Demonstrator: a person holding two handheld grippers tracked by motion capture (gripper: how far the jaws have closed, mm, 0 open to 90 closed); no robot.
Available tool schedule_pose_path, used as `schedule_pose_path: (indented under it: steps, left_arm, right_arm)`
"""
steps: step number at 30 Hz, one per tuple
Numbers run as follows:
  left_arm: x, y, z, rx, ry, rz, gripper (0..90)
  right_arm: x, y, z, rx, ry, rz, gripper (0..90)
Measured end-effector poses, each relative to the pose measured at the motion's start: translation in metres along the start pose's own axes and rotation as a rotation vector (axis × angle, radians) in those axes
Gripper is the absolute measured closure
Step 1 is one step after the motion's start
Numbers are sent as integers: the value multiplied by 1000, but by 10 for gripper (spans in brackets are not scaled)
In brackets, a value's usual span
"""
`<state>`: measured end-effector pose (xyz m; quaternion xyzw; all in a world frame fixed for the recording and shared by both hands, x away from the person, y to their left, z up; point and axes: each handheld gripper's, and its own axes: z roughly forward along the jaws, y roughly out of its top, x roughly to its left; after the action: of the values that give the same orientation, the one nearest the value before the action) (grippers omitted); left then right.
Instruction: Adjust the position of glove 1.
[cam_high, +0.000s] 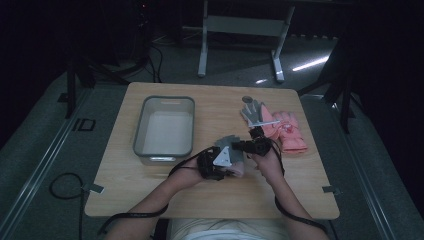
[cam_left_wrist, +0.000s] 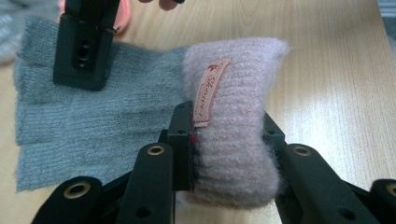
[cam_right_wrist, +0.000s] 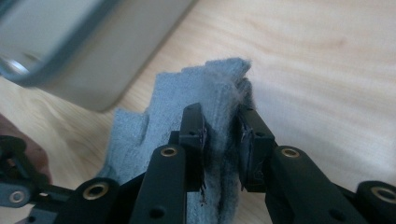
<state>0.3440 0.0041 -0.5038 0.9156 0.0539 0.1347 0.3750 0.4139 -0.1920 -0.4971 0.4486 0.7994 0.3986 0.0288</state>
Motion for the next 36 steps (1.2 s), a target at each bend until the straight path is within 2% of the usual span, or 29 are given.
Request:
schedule_pose_path:
  steps: [3,6,17,24,30,36]
  left_arm:
    - [5,7,-8,10,5,20,674]
    - [12,14,-18,25,7,42,674]
    - [35,23,-55,56,35,72,673]
    - [47,18,-74,72,54,84,672]
    - [56,8,-91,79,65,79,670]
    - [62,-2,-105,95,100,90,667]
  right_arm:
    - [2,5,-5,-14,6,-3,745]
    - [6,20,-13,-41,15,-14,745]
    - [25,53,-17,-90,32,-47,745]
    - [39,74,-9,-100,38,-65,745]
    - [52,88,2,-97,52,-87,745]
    - [66,102,12,-101,55,-112,746]
